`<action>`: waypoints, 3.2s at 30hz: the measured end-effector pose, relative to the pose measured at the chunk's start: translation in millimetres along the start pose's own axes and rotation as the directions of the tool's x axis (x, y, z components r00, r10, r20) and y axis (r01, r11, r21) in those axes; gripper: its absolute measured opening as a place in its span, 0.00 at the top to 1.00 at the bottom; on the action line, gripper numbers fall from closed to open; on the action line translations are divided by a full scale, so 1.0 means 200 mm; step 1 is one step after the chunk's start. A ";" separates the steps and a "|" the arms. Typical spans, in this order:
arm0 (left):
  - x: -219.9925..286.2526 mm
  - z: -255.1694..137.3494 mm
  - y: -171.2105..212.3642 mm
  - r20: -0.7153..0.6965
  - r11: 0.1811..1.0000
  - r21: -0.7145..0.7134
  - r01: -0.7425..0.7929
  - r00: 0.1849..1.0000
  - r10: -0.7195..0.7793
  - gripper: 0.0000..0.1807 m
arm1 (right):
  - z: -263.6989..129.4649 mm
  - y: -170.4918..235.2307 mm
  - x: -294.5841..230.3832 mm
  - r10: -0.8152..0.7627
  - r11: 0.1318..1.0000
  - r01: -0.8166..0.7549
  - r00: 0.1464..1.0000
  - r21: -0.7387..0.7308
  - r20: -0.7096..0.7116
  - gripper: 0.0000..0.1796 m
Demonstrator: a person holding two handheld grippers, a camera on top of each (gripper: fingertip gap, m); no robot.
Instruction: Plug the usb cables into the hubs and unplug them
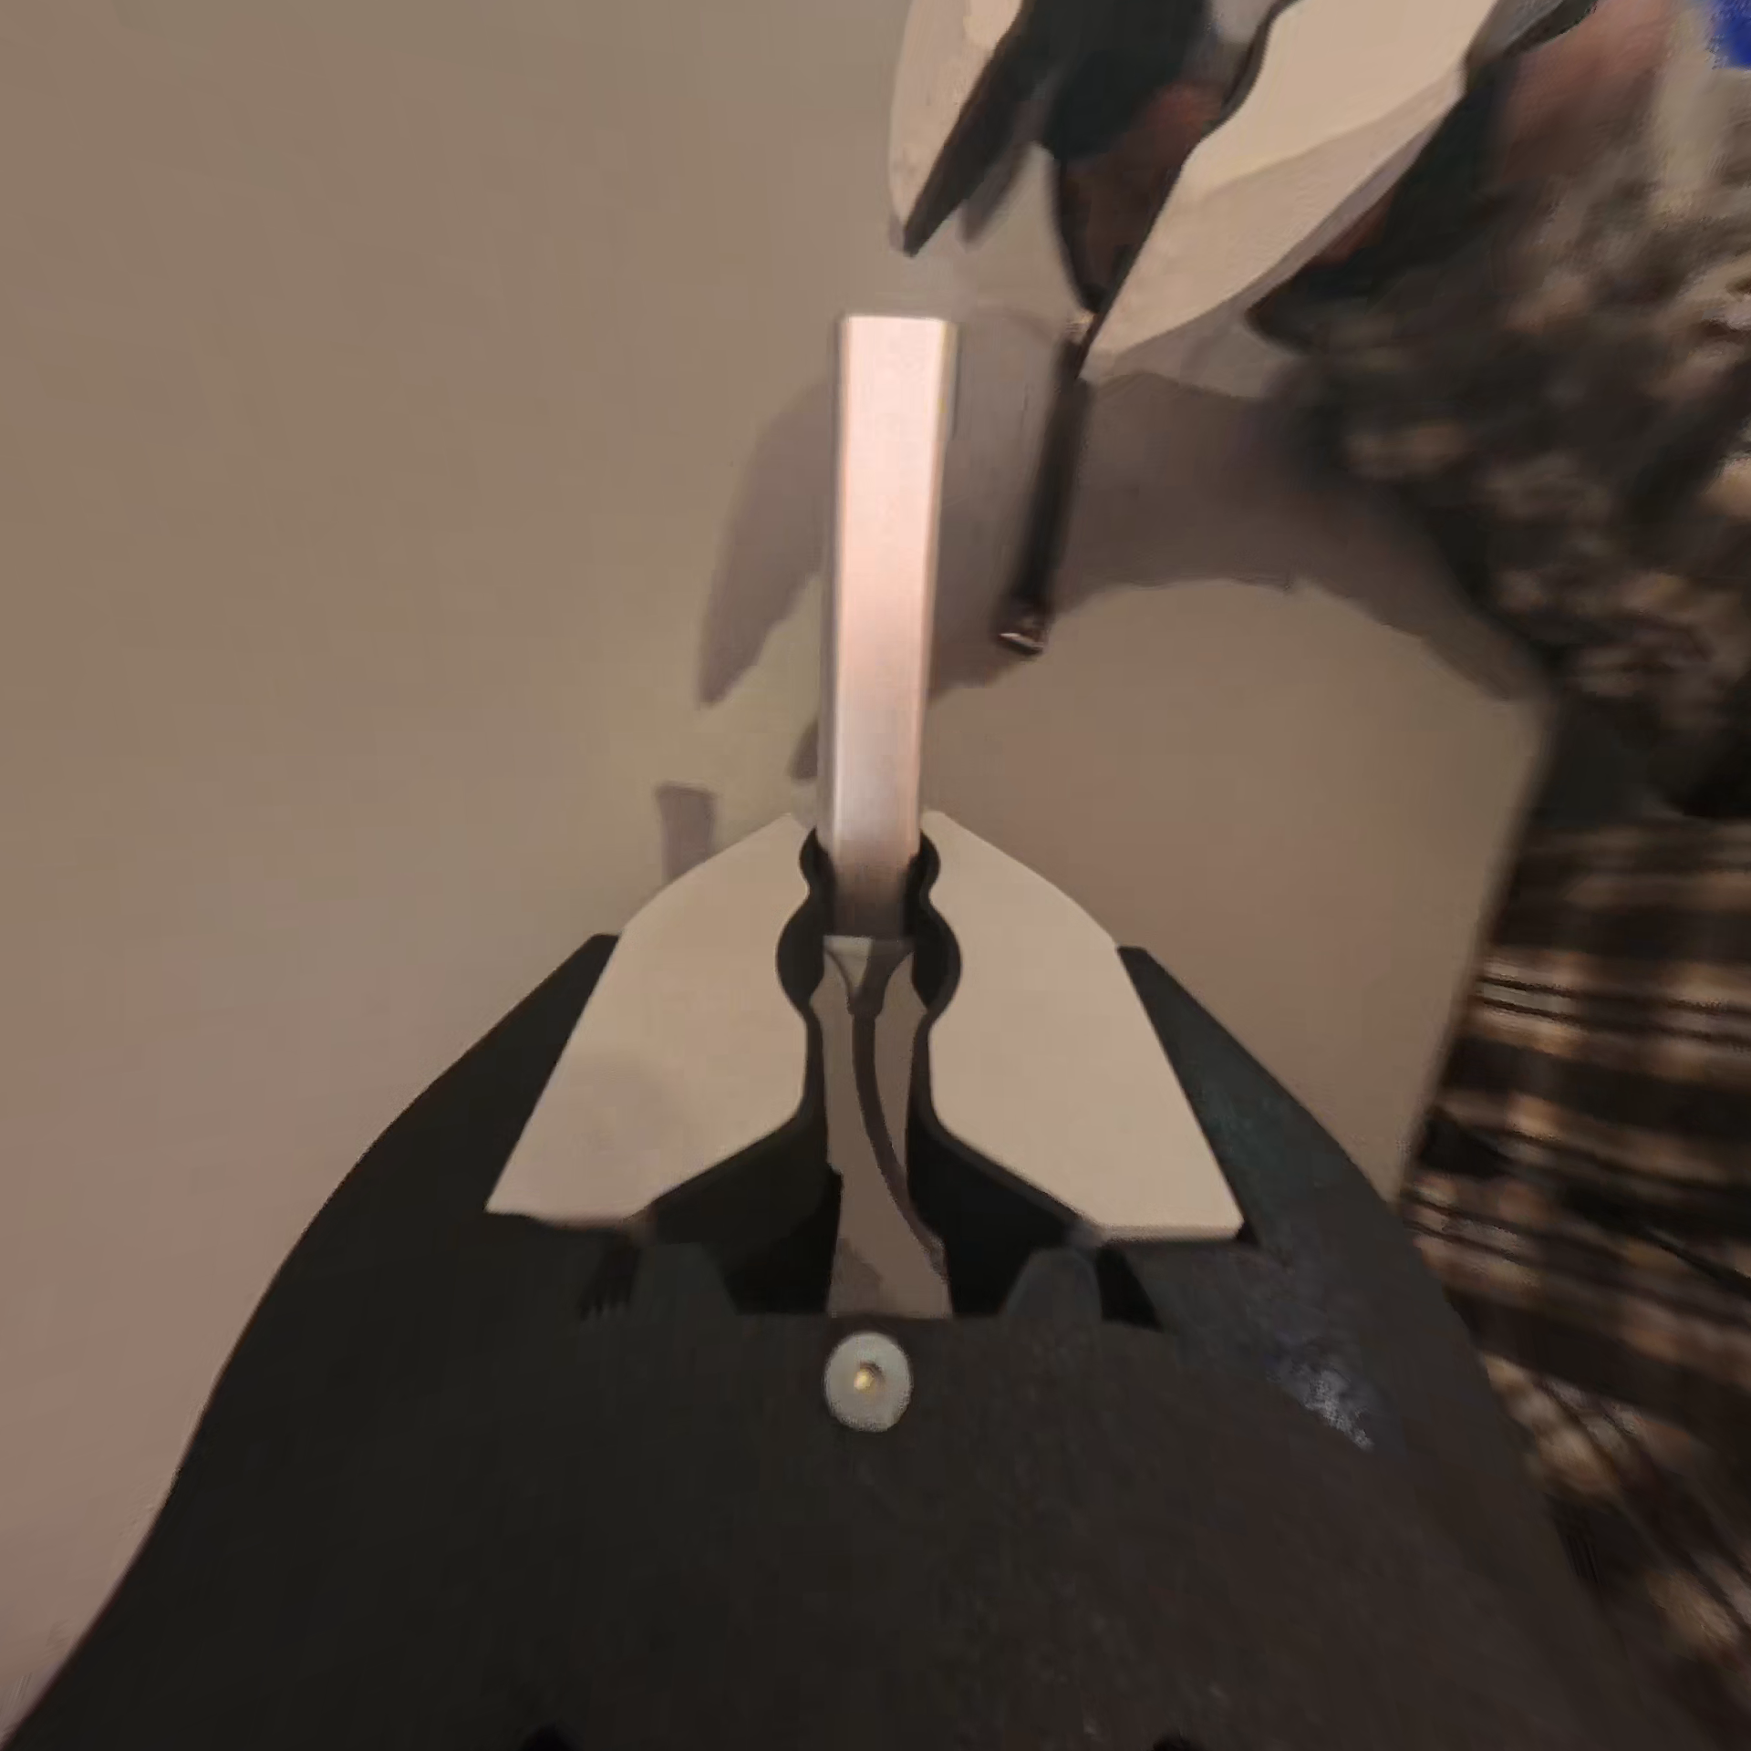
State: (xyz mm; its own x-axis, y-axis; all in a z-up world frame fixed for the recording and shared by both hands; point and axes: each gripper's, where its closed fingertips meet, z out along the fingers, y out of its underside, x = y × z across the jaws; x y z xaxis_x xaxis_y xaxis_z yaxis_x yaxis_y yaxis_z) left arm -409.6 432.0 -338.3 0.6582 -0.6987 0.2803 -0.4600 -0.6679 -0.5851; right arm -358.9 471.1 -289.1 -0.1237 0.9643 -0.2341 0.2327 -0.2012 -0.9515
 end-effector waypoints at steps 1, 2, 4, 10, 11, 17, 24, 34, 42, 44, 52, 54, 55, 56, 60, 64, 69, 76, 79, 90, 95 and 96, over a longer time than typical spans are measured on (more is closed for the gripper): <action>-0.03 -0.01 0.00 0.077 1.000 0.003 -0.019 0.997 0.018 0.93 | 0.00 0.00 0.00 0.105 0.994 -0.105 0.994 0.024 -0.010 0.84; -0.04 -0.02 -0.01 0.143 0.999 0.004 -0.035 0.989 0.034 0.93 | 0.01 0.00 -0.01 0.226 0.973 -0.225 0.974 0.052 -0.012 0.82; -0.07 -0.03 -0.01 0.257 0.998 0.005 -0.066 0.964 0.063 0.93 | 0.04 -0.01 -0.02 0.449 0.888 -0.451 0.893 0.086 0.044 0.81; -0.05 0.00 0.02 0.369 0.997 0.006 -0.078 0.927 0.070 0.93 | 0.15 -0.01 -0.02 0.674 0.731 -0.681 0.731 0.040 0.110 0.85; -0.05 0.01 0.03 0.376 0.997 0.003 -0.078 0.924 0.072 0.93 | 0.17 -0.02 -0.03 0.681 0.723 -0.689 0.721 0.035 0.128 0.88; 0.01 0.02 0.05 0.316 0.995 0.035 -0.094 0.945 0.079 0.92 | 0.23 0.01 -0.04 0.767 0.639 -0.760 0.619 -0.118 0.168 0.96; 0.27 -0.14 0.03 -0.391 0.964 0.161 0.214 0.910 -0.136 0.75 | 0.20 -0.03 -0.14 0.713 0.699 -0.596 0.620 -0.395 0.328 0.96; 0.29 -0.16 -0.02 -0.780 0.870 0.083 0.486 0.575 -0.247 0.93 | 0.30 -0.11 -0.18 0.626 0.772 -0.430 0.643 -0.468 0.441 0.96; 0.22 -0.20 -0.06 -0.793 0.811 0.204 0.548 0.578 -0.191 0.96 | 0.34 -0.20 -0.11 0.531 0.844 -0.414 0.730 -0.341 0.430 0.91; 0.20 -0.23 -0.08 -0.788 0.783 0.258 0.565 0.593 -0.169 0.96 | 0.31 -0.25 -0.03 0.518 0.855 -0.472 0.764 -0.215 0.385 0.83; 0.21 -0.23 -0.13 -0.783 0.661 0.363 0.656 0.600 -0.166 0.96 | 0.28 -0.28 -0.02 0.647 0.691 -0.717 0.671 0.093 0.361 0.78; 0.22 -0.21 -0.13 -0.791 0.642 0.360 0.676 0.586 -0.174 0.96 | 0.32 -0.26 -0.06 0.658 0.694 -0.717 0.668 0.063 0.348 0.79; 0.23 -0.21 -0.13 -0.795 0.633 0.361 0.685 0.581 -0.175 0.96 | 0.33 -0.25 -0.08 0.664 0.696 -0.717 0.665 0.040 0.342 0.80; 0.23 -0.21 -0.14 -0.801 0.626 0.360 0.691 0.574 -0.173 0.96 | 0.35 -0.24 -0.08 0.674 0.696 -0.718 0.665 0.027 0.322 0.80; 0.23 -0.19 -0.13 -0.794 0.622 0.352 0.700 0.575 -0.197 0.96 | 0.38 -0.24 -0.10 0.697 0.669 -0.743 0.634 0.012 0.334 0.95; 0.22 -0.20 -0.11 -0.783 0.623 0.363 0.693 0.589 -0.199 0.93 | 0.37 -0.23 -0.08 0.738 0.632 -0.775 0.598 -0.009 0.313 0.96; 0.19 -0.21 -0.10 -0.762 0.626 0.383 0.679 0.615 -0.201 0.91 | 0.35 -0.21 -0.04 0.763 0.592 -0.806 0.562 0.004 0.319 0.96; 0.18 -0.17 -0.14 -0.767 0.633 0.375 0.677 0.610 -0.199 0.95 | 0.35 -0.20 -0.03 0.773 0.565 -0.823 0.550 0.050 0.317 0.96; 0.17 -0.16 -0.14 -0.753 0.647 0.377 0.663 0.626 -0.203 0.95 | 0.34 -0.19 -0.03 0.764 0.584 -0.809 0.576 0.066 0.292 0.96; 0.18 -0.16 -0.13 -0.730 0.680 0.389 0.622 0.658 -0.184 0.96 | 0.31 -0.21 -0.05 0.651 0.725 -0.684 0.719 0.081 0.243 0.96; 0.17 -0.20 -0.14 -0.749 0.664 0.388 0.639 0.638 -0.177 0.96 | 0.14 -0.21 -0.03 0.525 0.832 -0.542 0.839 0.117 0.144 0.87; 0.16 -0.21 -0.14 -0.747 0.667 0.388 0.636 0.640 -0.177 0.96 | 0.07 -0.18 -0.03 0.464 0.877 -0.472 0.880 0.089 0.101 0.86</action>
State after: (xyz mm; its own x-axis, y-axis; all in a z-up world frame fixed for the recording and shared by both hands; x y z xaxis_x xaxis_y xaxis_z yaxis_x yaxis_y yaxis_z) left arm -401.0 418.2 -282.1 0.0572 -0.5209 0.8517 0.3431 -0.7909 -0.5067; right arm -381.0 469.9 -255.5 -0.0982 0.7380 -0.6676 0.1764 -0.6473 -0.7415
